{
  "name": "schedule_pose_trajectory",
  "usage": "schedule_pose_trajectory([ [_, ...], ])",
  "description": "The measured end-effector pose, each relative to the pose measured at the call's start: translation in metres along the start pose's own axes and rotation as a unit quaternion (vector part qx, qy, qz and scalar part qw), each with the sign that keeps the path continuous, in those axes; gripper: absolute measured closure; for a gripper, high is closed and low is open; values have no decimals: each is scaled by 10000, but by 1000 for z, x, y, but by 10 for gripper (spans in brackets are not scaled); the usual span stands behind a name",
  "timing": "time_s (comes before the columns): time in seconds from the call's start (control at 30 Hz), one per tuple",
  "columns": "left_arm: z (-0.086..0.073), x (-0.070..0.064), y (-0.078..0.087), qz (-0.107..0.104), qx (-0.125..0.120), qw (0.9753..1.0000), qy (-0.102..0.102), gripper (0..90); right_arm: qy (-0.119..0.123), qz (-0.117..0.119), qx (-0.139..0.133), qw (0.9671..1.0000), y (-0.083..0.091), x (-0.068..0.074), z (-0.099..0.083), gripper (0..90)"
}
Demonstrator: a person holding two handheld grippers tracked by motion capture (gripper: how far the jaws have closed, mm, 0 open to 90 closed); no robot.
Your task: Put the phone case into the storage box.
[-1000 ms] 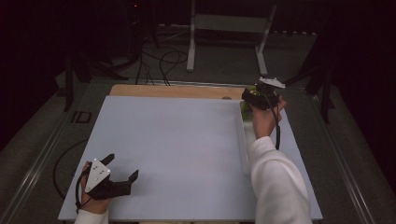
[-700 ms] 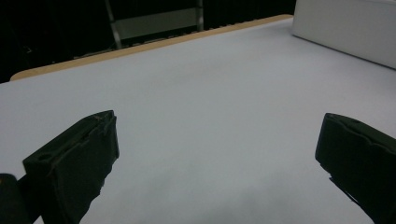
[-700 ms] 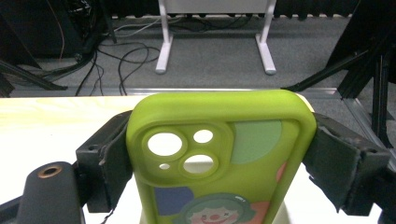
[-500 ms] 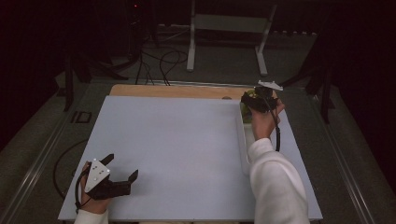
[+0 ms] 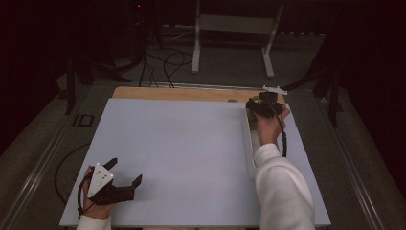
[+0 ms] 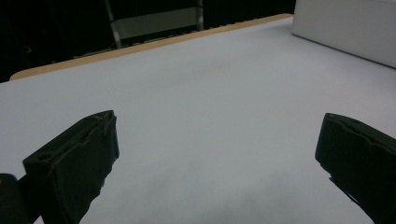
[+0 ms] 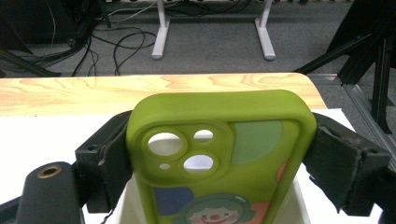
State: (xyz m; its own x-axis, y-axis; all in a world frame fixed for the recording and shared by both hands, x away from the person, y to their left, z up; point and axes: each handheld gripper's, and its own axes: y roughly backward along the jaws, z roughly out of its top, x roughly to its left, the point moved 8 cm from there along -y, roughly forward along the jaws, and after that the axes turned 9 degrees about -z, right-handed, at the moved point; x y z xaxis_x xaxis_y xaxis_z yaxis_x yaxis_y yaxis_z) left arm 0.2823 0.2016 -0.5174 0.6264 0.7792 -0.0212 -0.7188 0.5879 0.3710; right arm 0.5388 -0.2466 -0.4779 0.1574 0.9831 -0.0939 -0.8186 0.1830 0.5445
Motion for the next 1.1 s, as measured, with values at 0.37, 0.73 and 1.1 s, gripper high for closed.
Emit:
schedule_pose_trajectory([
  [0.37,0,0,0,6,0,10000,7,1,11,71,5,10000,-2,1,0,149],
  [0.73,0,0,1,17,-18,10000,30,1,-118,283,39,9995,-3,3,3,74],
  [1.1,0,0,1,29,-18,10000,12,1,-1,464,-105,9989,7,5,9,75],
])
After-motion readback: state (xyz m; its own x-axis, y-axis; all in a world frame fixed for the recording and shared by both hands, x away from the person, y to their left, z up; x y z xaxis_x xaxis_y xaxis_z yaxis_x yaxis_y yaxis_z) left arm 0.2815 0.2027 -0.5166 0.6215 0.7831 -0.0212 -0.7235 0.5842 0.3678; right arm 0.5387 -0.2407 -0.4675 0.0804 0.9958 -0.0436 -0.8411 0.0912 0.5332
